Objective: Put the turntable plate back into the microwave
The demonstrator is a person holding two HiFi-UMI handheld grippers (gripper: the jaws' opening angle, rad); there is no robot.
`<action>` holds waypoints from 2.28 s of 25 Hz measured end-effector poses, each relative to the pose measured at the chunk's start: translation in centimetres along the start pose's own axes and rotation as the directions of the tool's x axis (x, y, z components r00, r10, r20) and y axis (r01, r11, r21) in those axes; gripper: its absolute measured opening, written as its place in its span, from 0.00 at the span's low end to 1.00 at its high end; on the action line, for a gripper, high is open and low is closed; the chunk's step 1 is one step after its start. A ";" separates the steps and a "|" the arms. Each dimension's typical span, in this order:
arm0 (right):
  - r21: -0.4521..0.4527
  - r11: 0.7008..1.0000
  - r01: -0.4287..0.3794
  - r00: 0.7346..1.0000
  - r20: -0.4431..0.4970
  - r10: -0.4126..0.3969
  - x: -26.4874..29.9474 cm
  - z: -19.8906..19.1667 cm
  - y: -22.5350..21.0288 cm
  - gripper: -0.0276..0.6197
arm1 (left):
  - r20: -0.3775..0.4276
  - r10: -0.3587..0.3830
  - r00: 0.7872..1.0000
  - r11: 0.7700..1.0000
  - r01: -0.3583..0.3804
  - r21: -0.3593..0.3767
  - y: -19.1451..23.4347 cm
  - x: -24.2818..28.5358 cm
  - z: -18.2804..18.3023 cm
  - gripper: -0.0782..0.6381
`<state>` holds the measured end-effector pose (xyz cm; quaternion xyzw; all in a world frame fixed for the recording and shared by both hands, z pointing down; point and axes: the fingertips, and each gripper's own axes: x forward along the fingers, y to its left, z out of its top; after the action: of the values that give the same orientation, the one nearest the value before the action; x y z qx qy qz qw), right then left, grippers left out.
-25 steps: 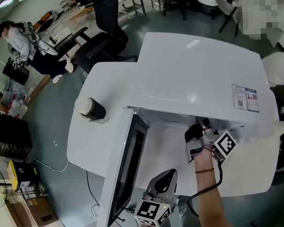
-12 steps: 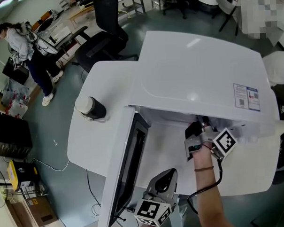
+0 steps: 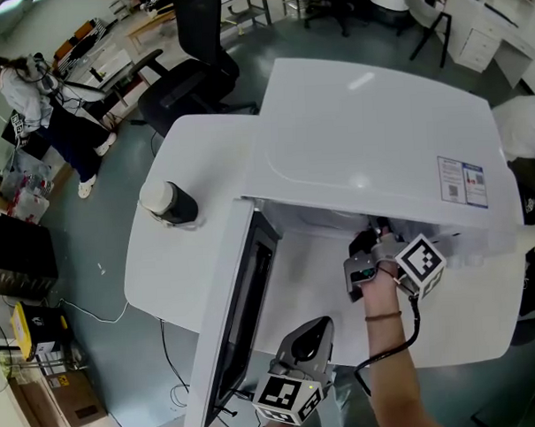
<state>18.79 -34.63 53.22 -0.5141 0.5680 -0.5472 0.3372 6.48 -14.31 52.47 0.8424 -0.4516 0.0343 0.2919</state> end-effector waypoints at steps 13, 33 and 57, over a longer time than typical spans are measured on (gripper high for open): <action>-0.075 0.990 0.115 0.992 -0.042 -0.119 -0.1 -0.4 0.0 0.22 | -0.005 0.011 1.000 1.000 -0.011 0.012 -0.2 -0.3 0.7 0.11; -0.183 0.967 0.179 0.971 -0.125 -0.203 -1.5 -1.3 0.7 0.35 | 0.005 0.006 1.000 1.000 -0.006 0.031 -1.7 -1.0 1.4 0.11; -0.211 0.965 0.155 0.977 -0.111 -0.181 -4.8 -1.0 2.3 0.35 | 0.025 -0.001 1.000 0.999 0.000 0.044 -3.0 -3.2 2.1 0.11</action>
<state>18.48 -30.07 50.28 -0.5554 0.5954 -0.5457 0.1984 6.51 -11.80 48.30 0.8491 -0.4540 0.0336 0.2679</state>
